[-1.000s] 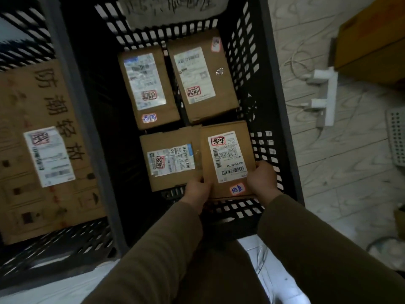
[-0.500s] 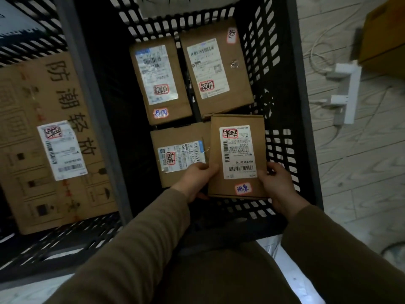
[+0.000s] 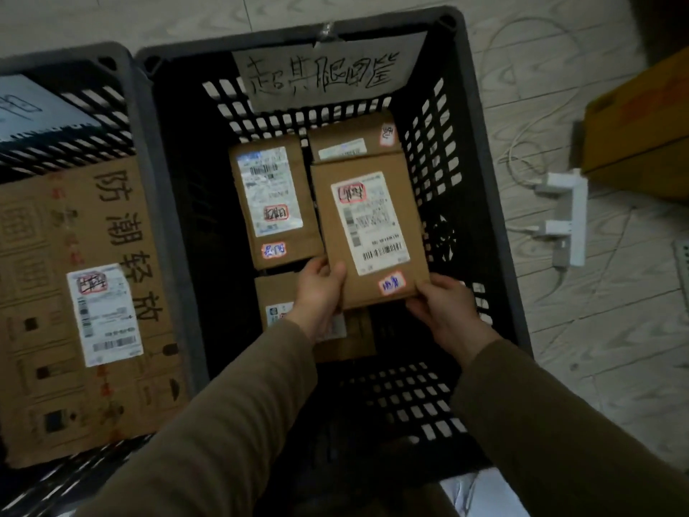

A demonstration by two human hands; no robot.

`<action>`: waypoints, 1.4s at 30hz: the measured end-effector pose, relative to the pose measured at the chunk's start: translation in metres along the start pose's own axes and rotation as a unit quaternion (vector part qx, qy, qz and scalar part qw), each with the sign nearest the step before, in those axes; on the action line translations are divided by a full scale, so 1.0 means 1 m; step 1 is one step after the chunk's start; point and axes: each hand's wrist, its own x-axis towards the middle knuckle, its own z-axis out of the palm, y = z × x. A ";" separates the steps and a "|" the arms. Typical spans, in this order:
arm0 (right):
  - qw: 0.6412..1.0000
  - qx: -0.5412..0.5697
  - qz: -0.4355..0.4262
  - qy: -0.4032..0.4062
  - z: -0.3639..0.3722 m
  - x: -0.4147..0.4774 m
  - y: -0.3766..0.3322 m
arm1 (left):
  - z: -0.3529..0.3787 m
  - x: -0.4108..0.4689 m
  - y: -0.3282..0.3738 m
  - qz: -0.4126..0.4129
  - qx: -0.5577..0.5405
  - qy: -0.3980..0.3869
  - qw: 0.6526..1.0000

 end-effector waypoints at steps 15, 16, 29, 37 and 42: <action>0.995 0.037 -0.075 0.057 0.048 0.060 -0.040 | 0.041 0.072 0.027 0.095 0.121 0.121 0.981; 0.995 0.042 -0.077 0.055 0.047 0.059 -0.041 | 0.040 0.071 0.029 0.090 0.125 0.119 0.981; 0.995 -0.037 -0.060 0.064 0.043 0.030 -0.053 | 0.026 0.031 0.048 0.096 0.093 0.074 0.988; 0.988 -0.099 -0.104 -0.061 0.037 -0.160 -0.088 | -0.050 -0.151 0.105 0.088 -0.002 0.050 0.995; 0.963 -0.161 -0.179 -0.120 0.055 -0.315 -0.131 | -0.126 -0.292 0.148 0.093 -0.093 0.070 0.989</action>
